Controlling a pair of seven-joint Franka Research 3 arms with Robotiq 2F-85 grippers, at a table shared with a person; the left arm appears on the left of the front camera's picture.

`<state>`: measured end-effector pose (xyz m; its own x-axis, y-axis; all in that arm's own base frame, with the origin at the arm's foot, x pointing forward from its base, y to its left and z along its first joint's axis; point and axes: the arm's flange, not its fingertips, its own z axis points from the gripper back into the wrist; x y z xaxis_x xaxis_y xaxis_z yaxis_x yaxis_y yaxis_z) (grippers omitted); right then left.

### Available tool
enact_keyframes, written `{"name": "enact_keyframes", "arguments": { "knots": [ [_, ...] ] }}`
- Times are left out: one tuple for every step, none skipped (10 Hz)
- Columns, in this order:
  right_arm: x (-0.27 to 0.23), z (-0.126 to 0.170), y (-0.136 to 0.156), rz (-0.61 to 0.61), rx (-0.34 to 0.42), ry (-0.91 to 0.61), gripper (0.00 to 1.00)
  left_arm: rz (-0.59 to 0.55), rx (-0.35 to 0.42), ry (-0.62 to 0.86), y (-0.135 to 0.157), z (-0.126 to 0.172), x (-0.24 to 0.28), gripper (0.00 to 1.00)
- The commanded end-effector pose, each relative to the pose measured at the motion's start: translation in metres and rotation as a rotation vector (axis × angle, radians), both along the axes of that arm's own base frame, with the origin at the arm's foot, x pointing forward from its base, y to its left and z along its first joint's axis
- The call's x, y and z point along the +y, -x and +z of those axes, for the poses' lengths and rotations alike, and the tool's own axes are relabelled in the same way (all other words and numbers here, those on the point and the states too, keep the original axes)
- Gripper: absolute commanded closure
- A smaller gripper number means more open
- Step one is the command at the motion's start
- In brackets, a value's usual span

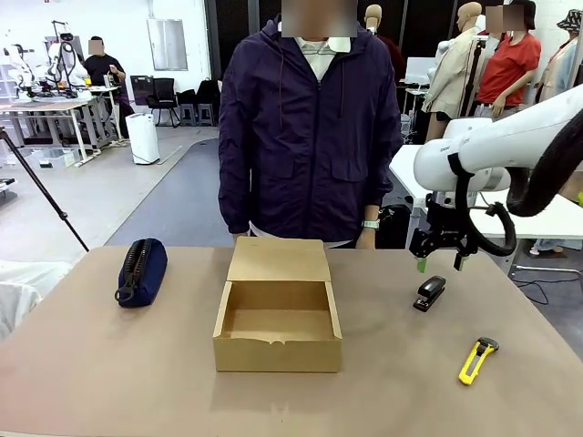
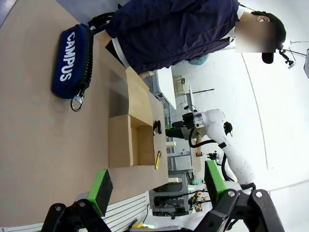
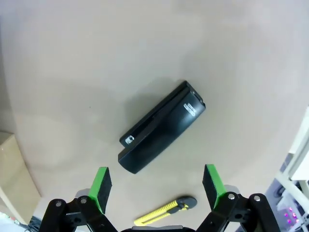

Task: Pack the items into the box.
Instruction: Pick up the item specified by the human and place it in the Mailer Box.

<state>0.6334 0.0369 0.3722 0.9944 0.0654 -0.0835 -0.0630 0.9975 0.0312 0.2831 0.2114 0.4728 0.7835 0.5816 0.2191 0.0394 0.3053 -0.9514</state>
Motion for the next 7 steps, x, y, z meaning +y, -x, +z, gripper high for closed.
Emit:
{"name": "enact_keyframes", "arguments": {
  "knots": [
    [-0.003,0.007,0.006,0.006,-0.004,0.008,0.0,0.001,-0.022,0.011,-0.001,0.001,0.001,0.0],
    [-0.003,0.007,0.006,0.006,-0.004,0.008,0.0,0.001,-0.022,0.011,-0.001,0.001,0.001,0.0],
    [-0.003,0.007,0.006,0.006,-0.004,0.008,0.0,0.001,-0.022,0.011,-0.001,0.001,0.001,0.0],
    [-0.001,0.0,0.0,0.001,0.0,0.001,0.0,0.001,-0.022,0.011,-0.001,0.001,0.001,0.0],
    [-0.001,-0.003,-0.003,-0.251,-0.019,0.099,0.0,0.001,-0.022,0.011,-0.001,0.001,0.001,0.0],
    [0.003,-0.008,-0.003,-0.389,-0.044,0.144,0.0,0.001,-0.022,0.011,-0.001,0.001,0.001,0.0],
    [0.005,-0.01,-0.002,-0.495,-0.052,0.119,0.0,0.001,-0.022,0.011,-0.001,0.001,0.001,0.0]
  ]
}}
